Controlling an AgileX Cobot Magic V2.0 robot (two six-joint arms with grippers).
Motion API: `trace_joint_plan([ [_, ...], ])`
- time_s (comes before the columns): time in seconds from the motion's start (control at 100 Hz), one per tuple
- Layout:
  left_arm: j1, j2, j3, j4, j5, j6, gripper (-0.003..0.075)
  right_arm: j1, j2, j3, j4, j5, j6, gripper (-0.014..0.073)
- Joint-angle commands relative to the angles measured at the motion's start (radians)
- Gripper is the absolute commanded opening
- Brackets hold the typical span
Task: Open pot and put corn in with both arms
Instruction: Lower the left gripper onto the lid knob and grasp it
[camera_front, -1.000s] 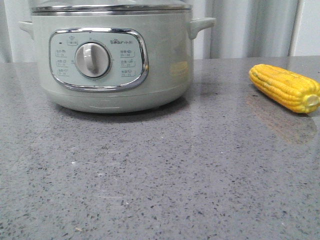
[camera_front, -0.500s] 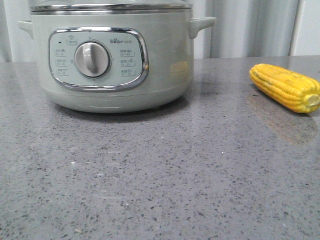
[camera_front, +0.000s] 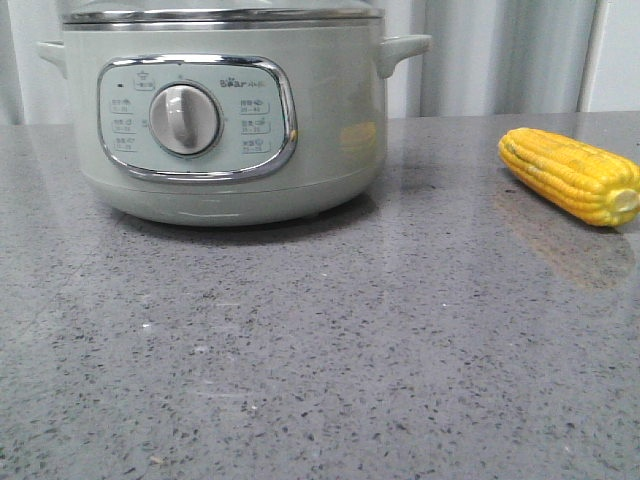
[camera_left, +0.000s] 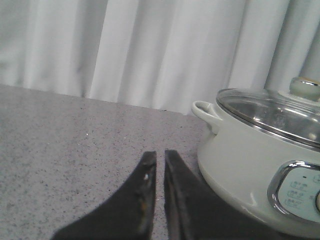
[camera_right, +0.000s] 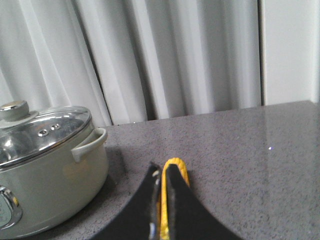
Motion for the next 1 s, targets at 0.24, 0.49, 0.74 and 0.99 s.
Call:
trace_joint_plan([
  [0.24,-0.006,0.219,-0.167,-0.009,-0.040,0.154,0.0223,-0.005,0.188,-0.100,-0.047,-0.043,-0.066,0.0175],
  [0.49,-0.165,0.457,-0.310,-0.009,-0.062,0.157,0.0426,0.005,0.283,-0.188,-0.047,-0.043,-0.089,0.0428],
  [0.74,-0.474,0.745,-0.456,0.001,-0.341,0.229,0.0467,0.008,0.306,-0.228,-0.047,-0.041,-0.089,0.0427],
  [0.99,-0.580,1.072,-0.671,0.001,-0.479,0.229,0.0485,0.008,0.306,-0.228,-0.026,-0.034,-0.089,0.0427],
])
